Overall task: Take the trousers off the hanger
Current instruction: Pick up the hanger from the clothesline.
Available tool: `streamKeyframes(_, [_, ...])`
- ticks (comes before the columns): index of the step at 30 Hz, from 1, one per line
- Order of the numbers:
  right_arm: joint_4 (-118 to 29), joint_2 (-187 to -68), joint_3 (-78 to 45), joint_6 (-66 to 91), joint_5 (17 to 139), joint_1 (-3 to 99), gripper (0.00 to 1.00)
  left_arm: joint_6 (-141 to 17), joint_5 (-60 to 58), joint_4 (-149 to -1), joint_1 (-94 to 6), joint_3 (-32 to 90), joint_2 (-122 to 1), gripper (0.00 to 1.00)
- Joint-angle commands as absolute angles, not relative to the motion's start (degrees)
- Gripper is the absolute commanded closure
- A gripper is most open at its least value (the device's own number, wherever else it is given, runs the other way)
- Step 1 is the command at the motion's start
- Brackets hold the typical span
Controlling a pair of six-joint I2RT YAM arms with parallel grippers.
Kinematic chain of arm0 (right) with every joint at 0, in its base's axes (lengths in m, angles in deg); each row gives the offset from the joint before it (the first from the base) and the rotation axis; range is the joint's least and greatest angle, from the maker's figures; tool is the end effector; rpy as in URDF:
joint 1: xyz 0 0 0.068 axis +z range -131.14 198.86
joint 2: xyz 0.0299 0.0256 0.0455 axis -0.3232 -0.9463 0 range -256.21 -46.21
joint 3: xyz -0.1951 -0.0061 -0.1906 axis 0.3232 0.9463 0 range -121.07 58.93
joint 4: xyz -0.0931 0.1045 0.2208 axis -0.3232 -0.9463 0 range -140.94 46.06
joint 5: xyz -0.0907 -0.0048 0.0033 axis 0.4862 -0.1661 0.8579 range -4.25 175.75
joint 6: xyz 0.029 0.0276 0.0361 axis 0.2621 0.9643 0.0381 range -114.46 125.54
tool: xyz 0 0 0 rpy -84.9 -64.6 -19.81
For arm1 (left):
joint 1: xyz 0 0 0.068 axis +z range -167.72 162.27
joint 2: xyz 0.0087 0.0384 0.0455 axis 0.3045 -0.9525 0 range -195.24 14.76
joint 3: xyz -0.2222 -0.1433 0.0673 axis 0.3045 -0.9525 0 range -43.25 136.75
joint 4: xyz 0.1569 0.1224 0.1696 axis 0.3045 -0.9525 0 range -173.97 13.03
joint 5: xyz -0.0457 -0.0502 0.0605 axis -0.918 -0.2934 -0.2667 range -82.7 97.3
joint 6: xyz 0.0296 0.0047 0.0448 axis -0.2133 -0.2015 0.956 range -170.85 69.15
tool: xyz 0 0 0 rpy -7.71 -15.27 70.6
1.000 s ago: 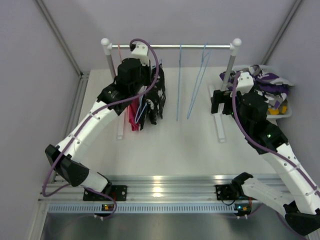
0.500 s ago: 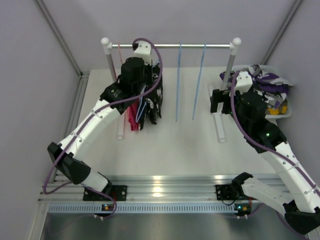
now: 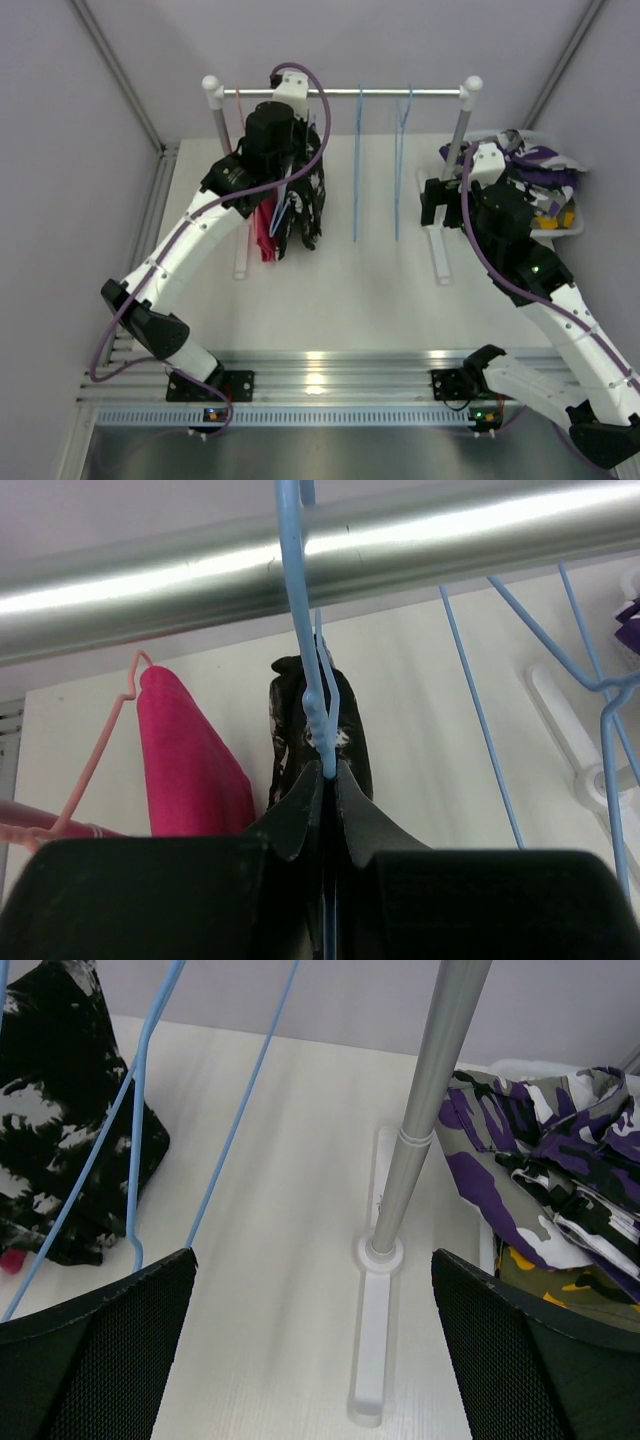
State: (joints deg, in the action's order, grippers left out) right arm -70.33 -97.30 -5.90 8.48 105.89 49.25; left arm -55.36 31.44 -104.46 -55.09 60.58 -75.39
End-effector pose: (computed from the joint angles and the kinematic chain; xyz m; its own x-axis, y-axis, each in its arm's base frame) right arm 0.1638 0.0818 0.4118 -0.1980 -0.0603 -0.9783 -0.1751 0.9842 -0.0252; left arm 0.2854 -0.1996 0.4684 -0.2077 0.0682 -0.9758 0.2224 0.9747 0.0208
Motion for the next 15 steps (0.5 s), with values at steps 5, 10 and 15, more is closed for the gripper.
streamKeyframes(5, [-67.6,-97.2,-5.9,7.8,106.8,50.7,0.01,-53.0,33.5,-99.8,-55.8,71.1,-76.3,1.0])
streamKeyframes(10, [-67.7,-97.4,-5.8,7.9,106.7,50.6,0.01,-52.5,33.8,-101.0,-56.1,74.3,-76.9,1.0])
streamKeyframes(15, [-67.6,-97.5,-5.6,7.8,106.7,50.6,0.01,-51.6,34.7,-101.2,-56.8,75.0,-76.0,1.0])
